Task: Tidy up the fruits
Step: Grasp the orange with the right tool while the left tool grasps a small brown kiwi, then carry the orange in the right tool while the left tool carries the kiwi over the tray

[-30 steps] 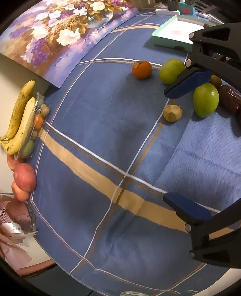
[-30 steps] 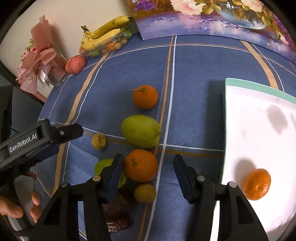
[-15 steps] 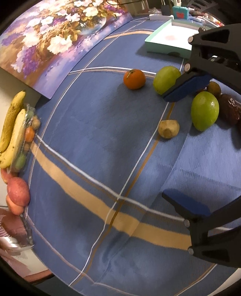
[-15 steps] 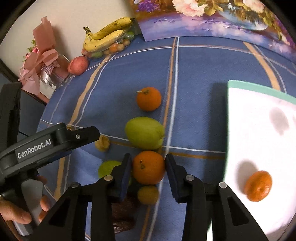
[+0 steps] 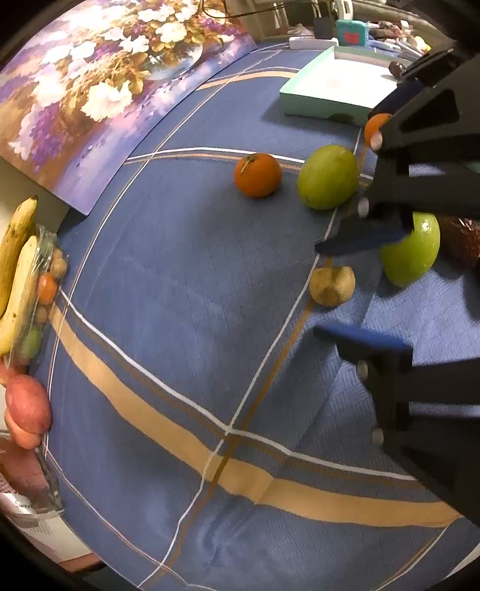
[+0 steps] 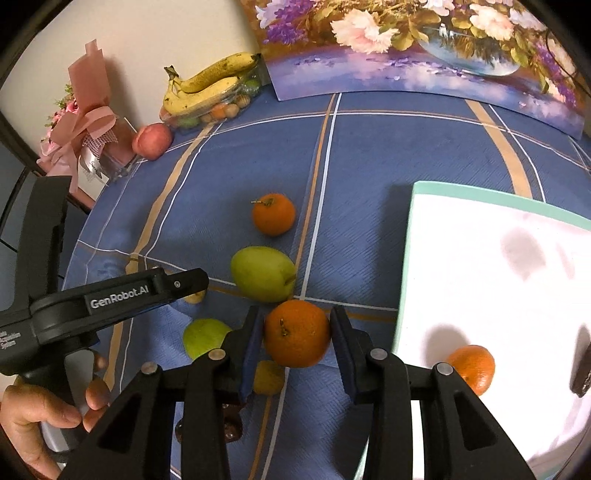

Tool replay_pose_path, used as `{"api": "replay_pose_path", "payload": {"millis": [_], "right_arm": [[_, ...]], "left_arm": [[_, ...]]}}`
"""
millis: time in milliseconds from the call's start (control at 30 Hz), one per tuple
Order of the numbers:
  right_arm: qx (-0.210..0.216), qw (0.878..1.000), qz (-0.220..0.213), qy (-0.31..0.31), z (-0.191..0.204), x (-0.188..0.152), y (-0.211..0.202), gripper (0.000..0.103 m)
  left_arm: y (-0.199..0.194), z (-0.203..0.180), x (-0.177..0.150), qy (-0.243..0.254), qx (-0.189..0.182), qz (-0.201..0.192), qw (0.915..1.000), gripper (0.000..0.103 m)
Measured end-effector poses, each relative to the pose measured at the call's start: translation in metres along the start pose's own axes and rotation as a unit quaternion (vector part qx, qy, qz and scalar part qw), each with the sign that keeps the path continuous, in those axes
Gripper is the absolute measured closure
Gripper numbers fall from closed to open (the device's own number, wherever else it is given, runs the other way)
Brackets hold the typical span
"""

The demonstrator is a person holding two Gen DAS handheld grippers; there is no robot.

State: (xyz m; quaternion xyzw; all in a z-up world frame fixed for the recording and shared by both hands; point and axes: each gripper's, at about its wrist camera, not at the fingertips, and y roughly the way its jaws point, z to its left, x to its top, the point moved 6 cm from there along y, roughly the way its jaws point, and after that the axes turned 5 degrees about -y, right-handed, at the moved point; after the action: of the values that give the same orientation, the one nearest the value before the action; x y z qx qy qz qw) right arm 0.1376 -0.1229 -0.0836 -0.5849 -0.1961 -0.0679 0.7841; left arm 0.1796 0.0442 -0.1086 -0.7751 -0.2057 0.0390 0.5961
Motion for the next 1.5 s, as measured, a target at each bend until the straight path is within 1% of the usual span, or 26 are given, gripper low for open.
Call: {"api": "replay_pose_path", "payload": {"millis": [200,400,633,767,933,1167,1367,1500], "right_arm": [[-0.002,1.0,-0.009,-0.007,0.001,0.001,-0.008,0.064],[0.0,1.0,-0.02,-0.009,0.0,0.001,-0.019,0.064],[-0.001,0.999,-0.041,-0.002,-0.008,0.003,-0.042,0.064],[-0.012,0.999,-0.046,0.011,-0.02,0.003,-0.05,0.064],[-0.044,0.997,-0.048,0.037,-0.047,0.001,-0.06,0.064],[-0.084,0.992,-0.05,0.083,-0.095,-0.007,-0.077,0.064],[-0.108,0.985,-0.051,0.125,-0.139,-0.016,-0.091,0.064],[-0.117,0.981,-0.052,0.144,-0.16,-0.025,-0.097,0.064]], "left_arm": [[0.0,-0.007,0.0,0.01,0.0,-0.003,0.9999,0.079],[-0.017,-0.011,0.001,0.02,-0.003,-0.021,0.9996,0.079],[-0.055,-0.028,0.002,0.036,-0.022,-0.058,0.9974,0.079],[-0.069,-0.036,-0.002,0.047,-0.032,-0.066,0.9962,0.079],[-0.076,-0.055,-0.011,0.066,-0.04,-0.069,0.9946,0.079],[-0.074,-0.087,-0.028,0.095,-0.053,-0.058,0.9924,0.079],[-0.066,-0.119,-0.045,0.129,-0.054,-0.046,0.9891,0.079],[-0.06,-0.139,-0.058,0.153,-0.054,-0.038,0.986,0.079]]}}
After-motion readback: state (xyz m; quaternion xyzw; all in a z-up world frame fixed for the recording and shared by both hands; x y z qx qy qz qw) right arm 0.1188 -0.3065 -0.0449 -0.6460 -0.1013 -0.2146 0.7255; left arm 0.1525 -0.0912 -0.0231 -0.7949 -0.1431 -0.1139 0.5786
